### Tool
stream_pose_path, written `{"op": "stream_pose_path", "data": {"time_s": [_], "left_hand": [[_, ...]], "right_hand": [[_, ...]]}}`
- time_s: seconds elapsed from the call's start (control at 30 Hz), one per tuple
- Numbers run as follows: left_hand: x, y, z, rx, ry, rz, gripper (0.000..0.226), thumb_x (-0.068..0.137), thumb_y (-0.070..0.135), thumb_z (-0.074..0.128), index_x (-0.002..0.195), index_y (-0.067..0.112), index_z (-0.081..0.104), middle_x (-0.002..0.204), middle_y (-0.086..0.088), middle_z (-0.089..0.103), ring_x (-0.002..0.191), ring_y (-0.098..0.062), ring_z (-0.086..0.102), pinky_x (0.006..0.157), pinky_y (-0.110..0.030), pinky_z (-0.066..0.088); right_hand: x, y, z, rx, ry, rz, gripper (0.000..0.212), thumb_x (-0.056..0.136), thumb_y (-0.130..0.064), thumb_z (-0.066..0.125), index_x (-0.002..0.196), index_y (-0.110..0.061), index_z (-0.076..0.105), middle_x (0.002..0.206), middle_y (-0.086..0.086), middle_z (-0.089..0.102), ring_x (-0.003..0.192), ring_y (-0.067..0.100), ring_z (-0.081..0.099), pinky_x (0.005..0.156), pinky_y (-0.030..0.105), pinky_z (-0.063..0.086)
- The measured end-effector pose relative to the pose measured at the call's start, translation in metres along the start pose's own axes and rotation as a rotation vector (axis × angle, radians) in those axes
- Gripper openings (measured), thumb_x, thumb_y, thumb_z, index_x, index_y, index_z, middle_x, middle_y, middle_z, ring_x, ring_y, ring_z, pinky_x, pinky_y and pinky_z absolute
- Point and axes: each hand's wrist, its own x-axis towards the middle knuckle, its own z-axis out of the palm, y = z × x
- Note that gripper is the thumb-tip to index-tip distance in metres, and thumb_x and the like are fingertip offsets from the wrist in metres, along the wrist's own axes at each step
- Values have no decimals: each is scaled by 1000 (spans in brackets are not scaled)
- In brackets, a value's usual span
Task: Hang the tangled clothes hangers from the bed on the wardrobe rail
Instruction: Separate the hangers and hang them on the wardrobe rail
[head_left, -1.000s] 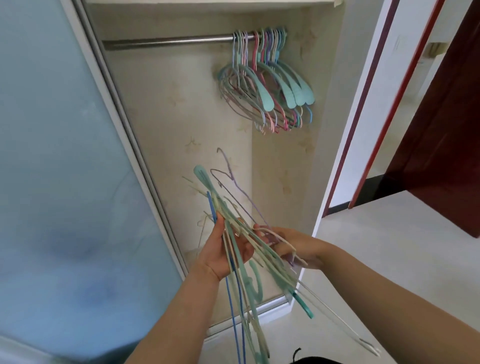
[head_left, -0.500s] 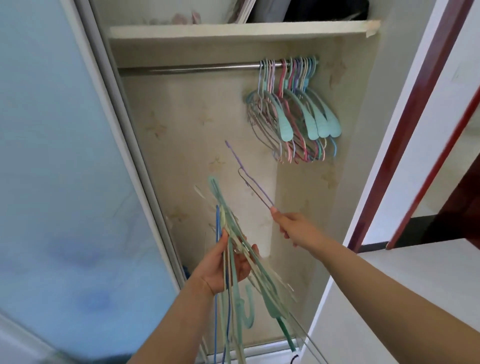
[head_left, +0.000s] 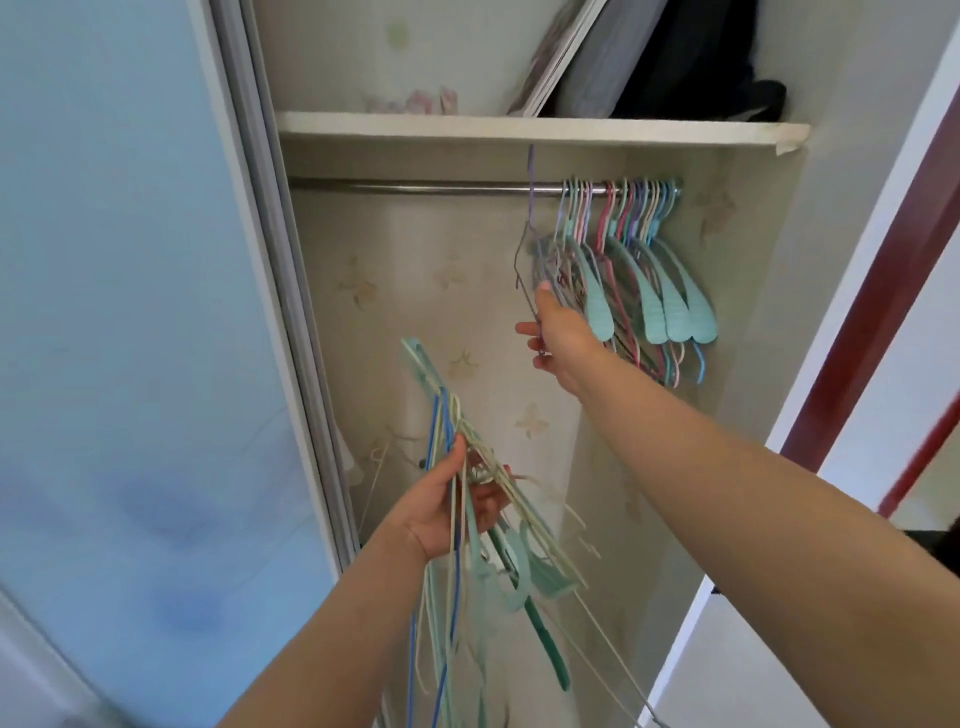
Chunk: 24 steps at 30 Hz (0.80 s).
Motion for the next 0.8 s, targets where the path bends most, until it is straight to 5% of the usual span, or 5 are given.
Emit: {"op": "stream_pose_path", "data": {"time_s": [0.2, 0.33, 0.5, 0.7, 0.8], "left_hand": [[0, 23, 4, 33, 22, 8, 32, 73, 38, 67, 88, 10, 64, 85, -16, 68, 73, -31, 68, 53, -26, 54], [6, 32, -3, 82, 21, 18, 23, 70, 33, 71, 74, 11, 74, 84, -16, 70, 87, -31, 64, 54, -26, 53], [13, 30, -12, 196, 7, -25, 20, 66, 32, 76, 71, 13, 75, 87, -17, 67, 79, -27, 64, 55, -26, 53], [14, 16, -15, 291, -58, -117, 25, 68, 33, 74, 84, 14, 75, 84, -16, 68, 67, -23, 66, 56, -24, 51], [17, 15, -27, 219, -119, -143, 38, 72, 37, 70, 104, 16, 68, 90, -16, 68, 74, -24, 67, 57, -24, 52]], "right_hand": [[38, -19, 10, 65, 38, 163, 35, 97, -54, 36, 90, -21, 46, 97, 8, 66, 48, 11, 37, 48, 23, 35], [47, 4, 6, 122, 151, 215, 38, 96, -51, 40, 115, -18, 47, 82, 4, 57, 57, 12, 41, 59, 27, 42], [32, 43, -7, 251, 81, 323, 72, 91, -48, 56, 149, -18, 24, 149, 12, 32, 130, 31, 41, 104, 47, 40], [-27, 113, -18, -131, -266, 455, 80, 87, -70, 37, 137, -9, 43, 116, 7, 60, 106, 26, 57, 98, 43, 41], [-56, 144, -29, -297, -262, 433, 89, 77, -79, 31, 136, -16, 47, 136, 7, 53, 125, 26, 48, 108, 45, 33]]}}
